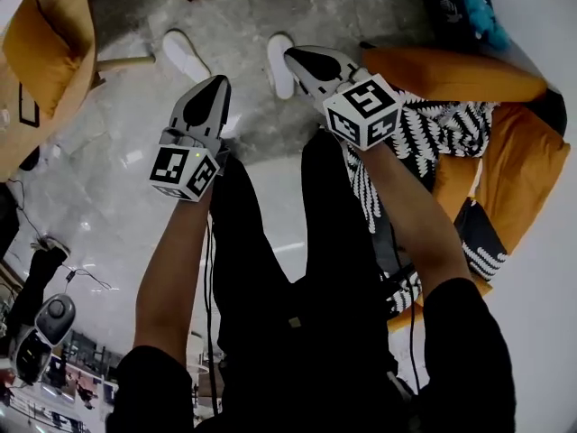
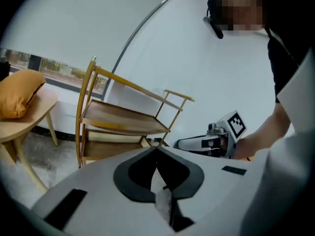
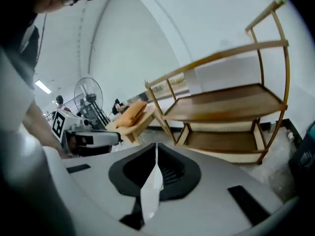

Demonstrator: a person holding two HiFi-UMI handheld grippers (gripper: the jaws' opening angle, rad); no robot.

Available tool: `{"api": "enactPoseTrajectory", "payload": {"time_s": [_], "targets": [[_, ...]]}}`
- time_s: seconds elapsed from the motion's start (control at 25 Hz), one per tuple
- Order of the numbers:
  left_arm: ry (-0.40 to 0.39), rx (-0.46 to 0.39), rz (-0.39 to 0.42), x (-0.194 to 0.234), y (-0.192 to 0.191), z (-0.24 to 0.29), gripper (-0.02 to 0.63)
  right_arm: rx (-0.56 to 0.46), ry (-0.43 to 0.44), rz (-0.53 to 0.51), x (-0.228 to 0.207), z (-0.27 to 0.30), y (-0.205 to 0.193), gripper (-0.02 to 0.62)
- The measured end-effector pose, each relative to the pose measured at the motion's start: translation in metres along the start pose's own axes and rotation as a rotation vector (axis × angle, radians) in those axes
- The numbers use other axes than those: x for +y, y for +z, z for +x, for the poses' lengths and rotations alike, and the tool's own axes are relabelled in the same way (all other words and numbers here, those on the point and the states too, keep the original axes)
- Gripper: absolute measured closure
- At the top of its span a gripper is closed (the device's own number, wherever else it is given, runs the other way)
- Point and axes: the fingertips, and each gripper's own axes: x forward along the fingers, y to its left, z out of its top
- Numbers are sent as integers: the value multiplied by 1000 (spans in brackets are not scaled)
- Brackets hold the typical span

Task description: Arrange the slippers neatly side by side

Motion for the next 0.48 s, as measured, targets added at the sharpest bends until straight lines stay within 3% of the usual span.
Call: {"api": "enactPoseTrajectory", "payload": {"time_s": [0.24, 0.48], "targets": [[0, -93, -4, -17, 34, -2, 589, -256, -72, -58, 27, -49, 67, 560], [55, -86, -42, -3, 23, -5, 589, -309, -79, -9, 33, -42, 70, 560]]}}
